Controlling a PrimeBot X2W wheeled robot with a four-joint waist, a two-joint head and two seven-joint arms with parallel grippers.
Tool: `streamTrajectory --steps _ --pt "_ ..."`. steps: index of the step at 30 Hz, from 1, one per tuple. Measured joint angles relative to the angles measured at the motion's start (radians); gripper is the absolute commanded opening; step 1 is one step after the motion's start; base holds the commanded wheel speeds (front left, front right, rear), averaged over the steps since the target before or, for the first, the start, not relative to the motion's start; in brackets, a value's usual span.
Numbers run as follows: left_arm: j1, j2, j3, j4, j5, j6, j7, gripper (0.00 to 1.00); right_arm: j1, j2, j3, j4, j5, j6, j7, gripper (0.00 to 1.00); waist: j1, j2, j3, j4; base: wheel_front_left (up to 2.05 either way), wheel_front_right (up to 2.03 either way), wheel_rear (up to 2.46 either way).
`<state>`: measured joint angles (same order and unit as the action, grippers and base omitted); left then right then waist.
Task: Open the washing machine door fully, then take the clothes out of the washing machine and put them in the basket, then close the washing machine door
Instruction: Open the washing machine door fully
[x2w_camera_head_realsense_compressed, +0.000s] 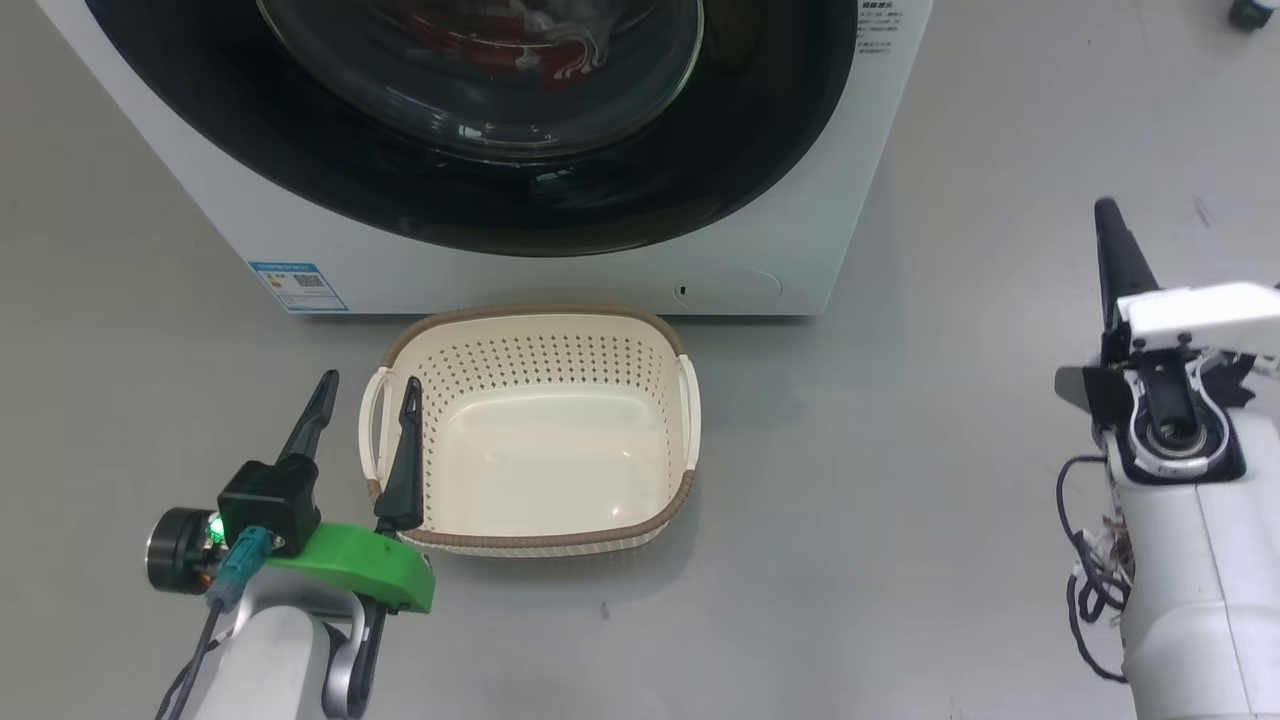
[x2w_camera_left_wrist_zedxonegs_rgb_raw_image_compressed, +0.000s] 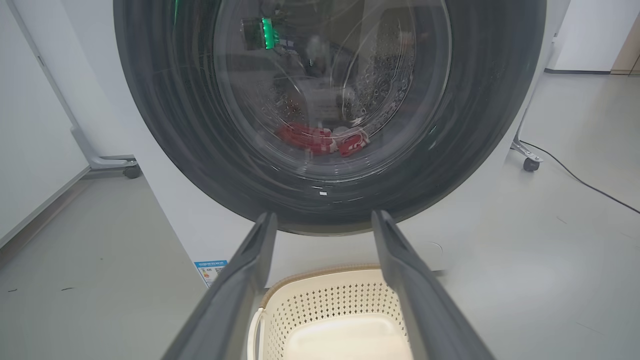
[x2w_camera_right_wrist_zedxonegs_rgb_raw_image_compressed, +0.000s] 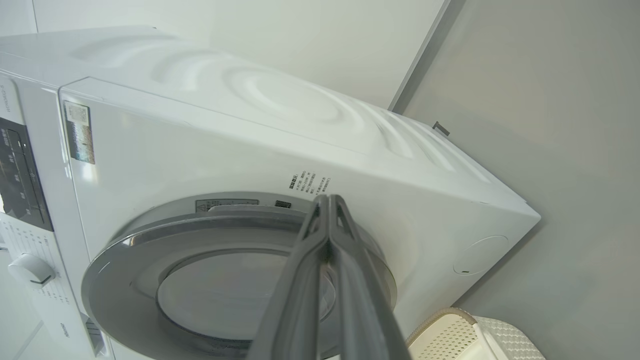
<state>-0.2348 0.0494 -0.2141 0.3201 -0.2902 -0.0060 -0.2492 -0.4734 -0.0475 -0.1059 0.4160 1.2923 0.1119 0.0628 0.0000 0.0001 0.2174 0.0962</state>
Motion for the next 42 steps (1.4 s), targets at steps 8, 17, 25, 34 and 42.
streamTrajectory --steps 8,17,25,34,42 --pt "-0.046 -0.003 -0.006 -0.024 0.006 -0.011 0.0 1.0 -0.179 -0.004 0.005 0.006 0.058 -0.011 0.118 0.0 0.0 0.0 0.067 0.034 0.0 0.0 0.0" --pt "-0.1 -0.01 -0.014 -0.035 0.009 -0.033 0.0 1.0 -0.35 -0.04 -0.013 0.044 0.108 -0.053 0.197 0.0 0.0 0.0 0.141 0.076 0.0 0.0 0.0" --pt "-0.132 -0.013 -0.026 -0.036 0.01 -0.038 0.0 1.0 -0.47 -0.087 0.007 0.084 0.109 -0.086 0.266 0.0 0.0001 0.0 0.185 0.118 0.0 0.0 0.0" --pt "-0.155 -0.017 -0.046 -0.039 0.01 -0.045 0.0 1.0 -0.574 -0.126 0.036 0.14 0.106 -0.116 0.335 0.0 0.0001 0.0 0.225 0.156 0.0 0.0 0.0" --pt "-0.161 -0.019 -0.054 -0.045 0.004 -0.052 0.0 1.0 -0.641 -0.138 0.06 0.174 0.104 -0.125 0.383 0.0 0.0001 0.0 0.257 0.18 0.0 0.0 0.0"
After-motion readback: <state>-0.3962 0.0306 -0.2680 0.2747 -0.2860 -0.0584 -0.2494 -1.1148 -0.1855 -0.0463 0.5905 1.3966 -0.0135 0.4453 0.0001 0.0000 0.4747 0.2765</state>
